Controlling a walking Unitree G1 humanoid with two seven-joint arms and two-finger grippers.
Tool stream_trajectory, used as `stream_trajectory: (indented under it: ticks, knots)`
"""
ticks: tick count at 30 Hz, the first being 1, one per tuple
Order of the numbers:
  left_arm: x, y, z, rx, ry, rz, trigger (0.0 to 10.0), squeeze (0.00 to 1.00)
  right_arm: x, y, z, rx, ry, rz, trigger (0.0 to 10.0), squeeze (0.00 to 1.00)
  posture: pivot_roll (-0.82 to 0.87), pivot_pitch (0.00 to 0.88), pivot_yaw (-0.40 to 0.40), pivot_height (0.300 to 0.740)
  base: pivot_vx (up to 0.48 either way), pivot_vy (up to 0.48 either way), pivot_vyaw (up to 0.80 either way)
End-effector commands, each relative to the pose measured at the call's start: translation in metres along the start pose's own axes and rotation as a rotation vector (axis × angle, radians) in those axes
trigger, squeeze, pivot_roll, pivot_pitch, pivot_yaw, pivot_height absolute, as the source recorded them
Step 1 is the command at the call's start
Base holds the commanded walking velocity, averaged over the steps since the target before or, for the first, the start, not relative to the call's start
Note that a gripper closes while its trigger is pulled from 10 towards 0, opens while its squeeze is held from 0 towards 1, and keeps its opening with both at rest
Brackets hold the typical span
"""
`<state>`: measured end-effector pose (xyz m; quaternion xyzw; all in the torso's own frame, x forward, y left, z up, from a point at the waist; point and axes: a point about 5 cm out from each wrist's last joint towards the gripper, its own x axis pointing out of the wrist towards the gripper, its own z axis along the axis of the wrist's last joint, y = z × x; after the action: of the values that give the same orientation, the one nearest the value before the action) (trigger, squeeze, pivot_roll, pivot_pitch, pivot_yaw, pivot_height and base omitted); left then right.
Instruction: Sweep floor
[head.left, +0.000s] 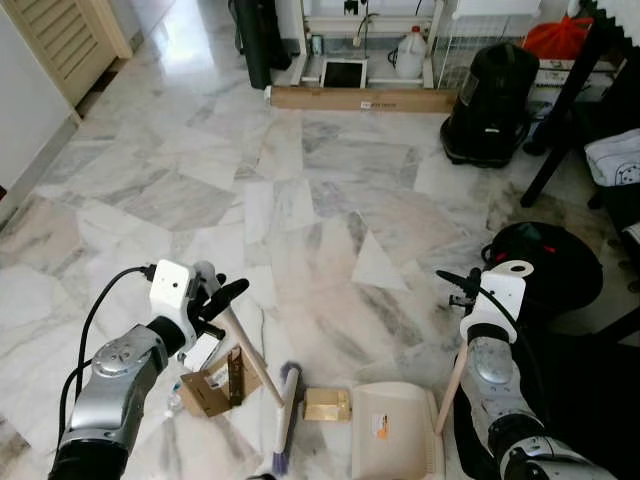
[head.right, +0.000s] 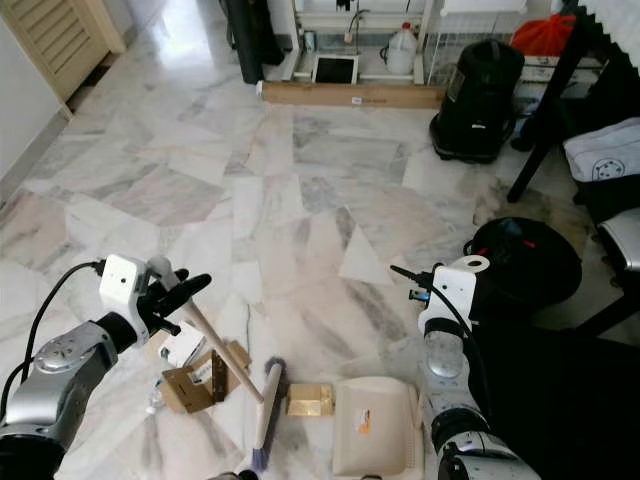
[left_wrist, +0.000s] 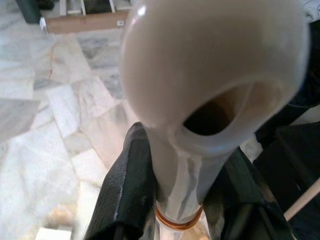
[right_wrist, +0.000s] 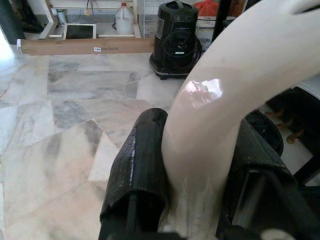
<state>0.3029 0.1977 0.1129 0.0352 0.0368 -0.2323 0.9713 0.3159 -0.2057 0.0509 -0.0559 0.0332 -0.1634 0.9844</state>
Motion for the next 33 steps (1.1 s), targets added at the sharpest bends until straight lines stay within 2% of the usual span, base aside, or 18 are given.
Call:
stream_trajectory:
  ticks: [1,6,7,9,13,18,26,33]
  knots:
    - [-0.002,0.003,-0.006,0.036,0.028,0.015,10.0,0.00,-0.022,0.004,-0.037,-0.015,0.177,0.029,10.0,0.00,0.11,0.204,0.082,0.740,0.000,0.000,0.00]
    - [-0.003,0.002,-0.014,0.003,0.050,-0.009,10.0,0.00,-0.022,0.003,-0.037,-0.017,0.178,0.028,10.0,0.00,0.10,0.203,0.079,0.740,0.000,0.000,0.00]
    - [-0.004,0.001,-0.015,-0.036,0.055,-0.028,10.0,0.00,-0.022,0.003,-0.037,-0.018,0.179,0.029,10.0,0.00,0.11,0.202,0.078,0.740,0.000,0.000,0.00]
    - [-0.004,0.001,-0.017,-0.058,0.060,-0.048,10.0,0.00,-0.022,0.003,-0.037,-0.019,0.180,0.030,10.0,0.00,0.11,0.200,0.077,0.740,0.000,0.000,0.00]
    - [-0.006,0.000,-0.018,-0.059,0.082,-0.096,10.0,0.00,-0.022,0.004,-0.037,-0.020,0.180,0.033,10.0,0.00,0.11,0.195,0.076,0.740,0.000,0.000,0.00]
    - [-0.008,-0.005,-0.024,-0.142,0.126,-0.171,10.0,0.00,-0.021,0.005,-0.036,-0.018,0.181,0.037,10.0,0.00,0.11,0.184,0.076,0.740,0.000,0.000,0.00]
    - [-0.001,-0.008,-0.012,-0.268,0.054,-0.184,10.0,0.00,-0.022,0.006,-0.037,-0.021,0.185,0.041,10.0,0.00,0.12,0.183,0.074,0.740,0.000,0.000,0.00]
    - [0.002,-0.014,-0.008,-0.258,0.045,-0.216,10.0,0.00,-0.020,0.004,-0.036,-0.022,0.184,0.039,10.0,0.00,0.12,0.179,0.071,0.740,0.000,0.000,0.00]
